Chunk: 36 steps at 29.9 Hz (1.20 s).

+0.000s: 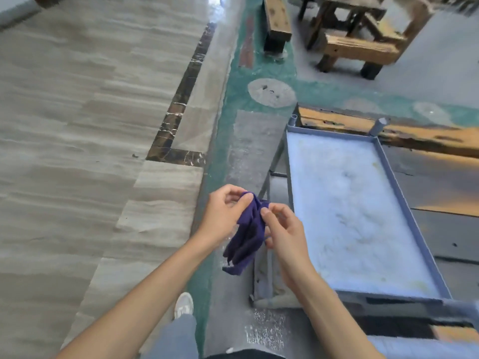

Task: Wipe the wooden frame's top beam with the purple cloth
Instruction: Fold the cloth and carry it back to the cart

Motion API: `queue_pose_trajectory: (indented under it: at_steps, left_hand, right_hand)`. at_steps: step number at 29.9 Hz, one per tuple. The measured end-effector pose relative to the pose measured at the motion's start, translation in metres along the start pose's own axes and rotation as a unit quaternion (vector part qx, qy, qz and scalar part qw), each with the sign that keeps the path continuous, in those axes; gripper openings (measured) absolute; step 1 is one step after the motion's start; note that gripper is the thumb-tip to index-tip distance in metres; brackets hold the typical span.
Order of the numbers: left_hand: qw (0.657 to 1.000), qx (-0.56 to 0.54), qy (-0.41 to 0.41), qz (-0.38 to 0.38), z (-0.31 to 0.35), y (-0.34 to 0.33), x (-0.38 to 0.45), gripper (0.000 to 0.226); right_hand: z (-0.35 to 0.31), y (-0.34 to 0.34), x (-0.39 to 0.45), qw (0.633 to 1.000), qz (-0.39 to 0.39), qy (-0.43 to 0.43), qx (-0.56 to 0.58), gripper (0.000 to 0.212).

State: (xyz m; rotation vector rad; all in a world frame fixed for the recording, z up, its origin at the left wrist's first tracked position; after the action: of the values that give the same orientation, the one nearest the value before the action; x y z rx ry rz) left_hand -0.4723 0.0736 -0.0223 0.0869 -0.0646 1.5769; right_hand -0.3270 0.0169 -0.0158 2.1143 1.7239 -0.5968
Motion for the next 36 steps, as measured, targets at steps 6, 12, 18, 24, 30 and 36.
queue_pose_trajectory:
  at_steps: [6, 12, 18, 24, 30, 36]
  left_hand:
    - [0.984, -0.041, 0.009, -0.172, 0.011, -0.037, 0.058, 0.010]
    - [0.929, -0.067, -0.077, -0.356, 0.050, -0.082, 0.065, 0.017]
    - [0.854, -0.154, -0.016, -0.497, 0.041, -0.126, 0.084, 0.029]
    - [0.755, 0.002, -0.107, -0.647, 0.012, -0.193, 0.119, 0.044]
    - [0.579, -0.002, -0.100, -0.809, -0.006, -0.265, 0.089, 0.058]
    - [0.571, -0.117, -0.005, -0.812, 0.003, -0.320, 0.095, 0.020]
  right_hand:
    - [-0.036, -0.004, 0.021, 0.983, 0.171, 0.043, 0.054, 0.008]
    - [-0.057, 0.028, 0.007, 0.946, 0.289, 0.023, 0.145, 0.034]
    - [-0.070, 0.076, -0.013, 0.947, 0.293, 0.019, 0.126, 0.016]
    - [-0.090, 0.109, -0.022, 0.961, 0.252, 0.083, 0.083, 0.022]
    - [-0.103, 0.135, -0.019, 0.955, 0.232, 0.136, 0.127, 0.016]
    - [-0.088, 0.170, -0.050, 0.902, 0.368, 0.131, 0.181, 0.015]
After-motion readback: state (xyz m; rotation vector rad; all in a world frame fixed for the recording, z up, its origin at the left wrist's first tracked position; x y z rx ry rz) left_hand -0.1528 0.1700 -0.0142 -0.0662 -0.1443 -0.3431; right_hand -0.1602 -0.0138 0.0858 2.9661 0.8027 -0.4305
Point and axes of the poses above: each hand's wrist, its own x-axis towards the middle knuckle, its own y-axis out of the back of the hand, z = x × y, the point moved 6 cm from there along x, towards the middle knuckle, and after that the axes turned 15 degrees about -y, right-handed, at the moved point
